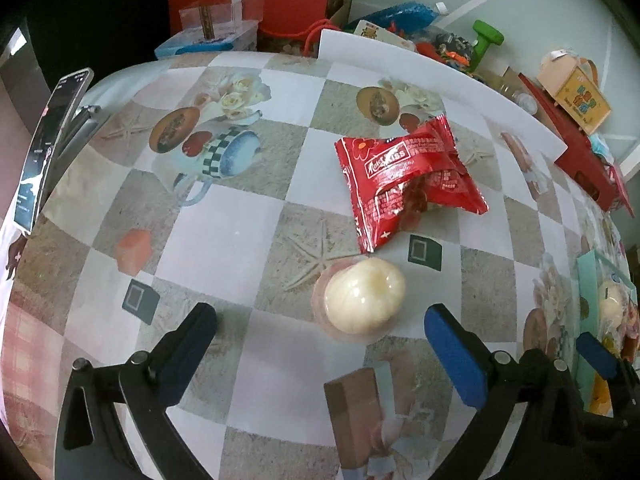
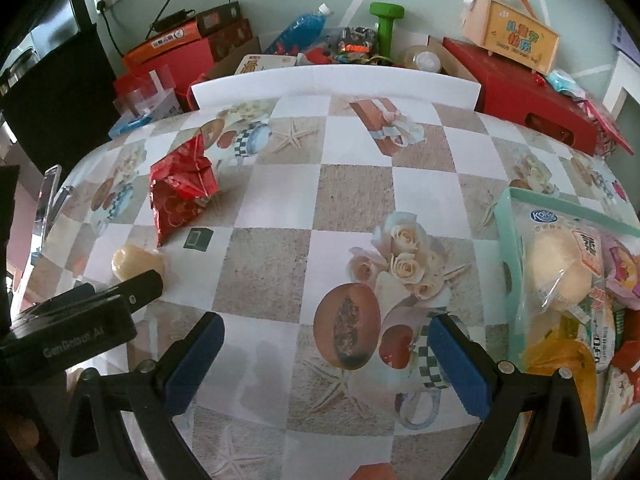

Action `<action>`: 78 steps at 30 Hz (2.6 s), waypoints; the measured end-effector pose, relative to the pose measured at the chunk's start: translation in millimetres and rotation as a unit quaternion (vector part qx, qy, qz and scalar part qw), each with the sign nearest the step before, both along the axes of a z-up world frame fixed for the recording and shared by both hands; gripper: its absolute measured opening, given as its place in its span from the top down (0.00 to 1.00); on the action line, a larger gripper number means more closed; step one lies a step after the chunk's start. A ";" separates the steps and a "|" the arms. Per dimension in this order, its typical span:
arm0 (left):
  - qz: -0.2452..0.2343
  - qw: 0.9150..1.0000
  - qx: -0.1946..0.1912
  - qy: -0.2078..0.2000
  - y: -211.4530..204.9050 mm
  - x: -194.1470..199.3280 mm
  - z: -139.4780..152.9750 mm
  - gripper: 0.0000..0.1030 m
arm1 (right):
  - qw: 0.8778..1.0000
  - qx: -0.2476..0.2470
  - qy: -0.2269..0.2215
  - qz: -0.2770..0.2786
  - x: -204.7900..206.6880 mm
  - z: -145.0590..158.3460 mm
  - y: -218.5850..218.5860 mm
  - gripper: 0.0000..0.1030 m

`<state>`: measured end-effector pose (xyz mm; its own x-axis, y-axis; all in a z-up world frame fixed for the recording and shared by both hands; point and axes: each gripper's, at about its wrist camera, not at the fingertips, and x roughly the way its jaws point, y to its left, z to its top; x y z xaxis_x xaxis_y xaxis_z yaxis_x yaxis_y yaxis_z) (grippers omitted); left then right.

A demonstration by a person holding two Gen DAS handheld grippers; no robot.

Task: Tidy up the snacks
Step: 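Move both tools back over the round bun and red bag, then grasp the round bun with left tool while right tool grasps red bag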

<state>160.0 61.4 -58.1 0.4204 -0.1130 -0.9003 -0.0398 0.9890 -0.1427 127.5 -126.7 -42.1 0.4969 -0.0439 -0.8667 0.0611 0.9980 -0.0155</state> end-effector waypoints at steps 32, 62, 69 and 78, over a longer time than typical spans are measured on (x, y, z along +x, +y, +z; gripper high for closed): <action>-0.071 0.996 0.053 -0.023 -49.7 9.9 -2.1 0.55 | 1.000 -0.019 0.012 -0.002 1.4 -6.5 -0.3 0.00; -0.058 0.996 -0.064 -0.017 -13.4 8.3 11.9 0.63 | 0.998 -0.061 0.005 0.003 3.9 -7.7 10.6 0.00; -0.046 0.995 -0.087 -0.027 0.0 9.6 21.3 0.63 | 0.999 -0.040 -0.006 -0.009 10.4 -1.3 5.6 0.00; -0.019 0.994 -0.103 -0.044 22.8 14.6 30.5 0.63 | 0.999 0.003 -0.036 -0.001 21.8 12.9 18.5 0.00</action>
